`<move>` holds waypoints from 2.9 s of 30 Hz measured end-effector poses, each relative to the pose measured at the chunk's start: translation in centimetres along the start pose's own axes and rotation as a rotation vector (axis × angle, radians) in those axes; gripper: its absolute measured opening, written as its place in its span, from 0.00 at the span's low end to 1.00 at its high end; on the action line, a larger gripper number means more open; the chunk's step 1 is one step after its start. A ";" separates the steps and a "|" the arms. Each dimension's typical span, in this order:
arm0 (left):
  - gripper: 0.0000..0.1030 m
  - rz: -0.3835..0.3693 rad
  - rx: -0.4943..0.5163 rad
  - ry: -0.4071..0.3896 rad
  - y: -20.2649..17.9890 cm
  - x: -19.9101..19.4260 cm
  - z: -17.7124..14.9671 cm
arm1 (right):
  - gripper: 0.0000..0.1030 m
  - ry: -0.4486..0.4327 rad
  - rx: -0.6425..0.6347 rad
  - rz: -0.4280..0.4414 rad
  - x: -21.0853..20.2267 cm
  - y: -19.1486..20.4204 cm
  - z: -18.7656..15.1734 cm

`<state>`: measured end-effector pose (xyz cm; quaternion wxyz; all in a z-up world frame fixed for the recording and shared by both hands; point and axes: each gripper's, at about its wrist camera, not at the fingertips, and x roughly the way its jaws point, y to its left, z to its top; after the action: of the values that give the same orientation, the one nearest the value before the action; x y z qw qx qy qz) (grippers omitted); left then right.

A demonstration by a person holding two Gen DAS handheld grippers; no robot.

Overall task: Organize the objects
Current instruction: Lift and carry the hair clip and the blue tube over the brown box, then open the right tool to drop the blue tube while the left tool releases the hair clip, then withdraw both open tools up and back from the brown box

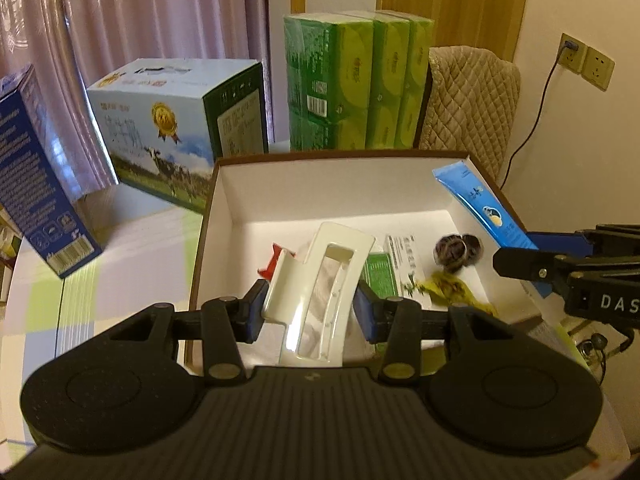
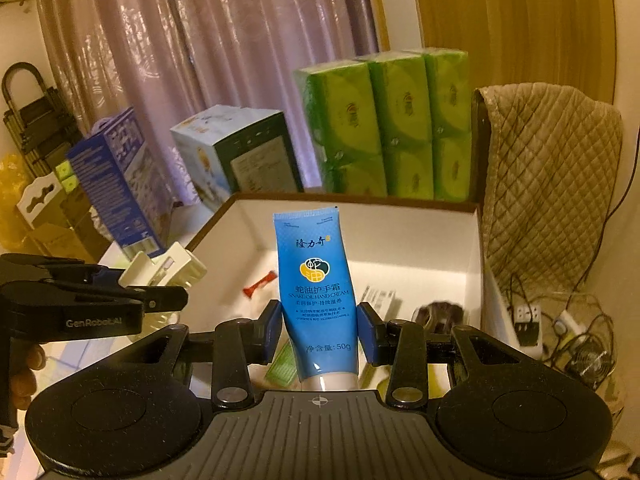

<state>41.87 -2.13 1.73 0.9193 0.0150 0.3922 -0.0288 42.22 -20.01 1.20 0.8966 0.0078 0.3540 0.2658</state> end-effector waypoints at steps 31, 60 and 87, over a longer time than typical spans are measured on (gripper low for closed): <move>0.39 0.059 0.054 0.113 1.4 10.5 3.6 | 0.36 0.196 0.093 -0.199 11.4 -7.1 2.2; 0.46 0.052 0.037 0.074 1.8 11.6 4.2 | 0.47 0.109 0.154 -0.127 9.9 -7.0 2.2; 0.93 0.012 -0.021 0.027 1.5 1.8 0.5 | 0.58 0.063 0.129 -0.074 -0.4 -3.0 -1.2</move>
<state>43.57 -0.71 0.84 0.9141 0.0084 0.4050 -0.0189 42.64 -23.03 -0.07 0.8920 0.0440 0.3984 0.2092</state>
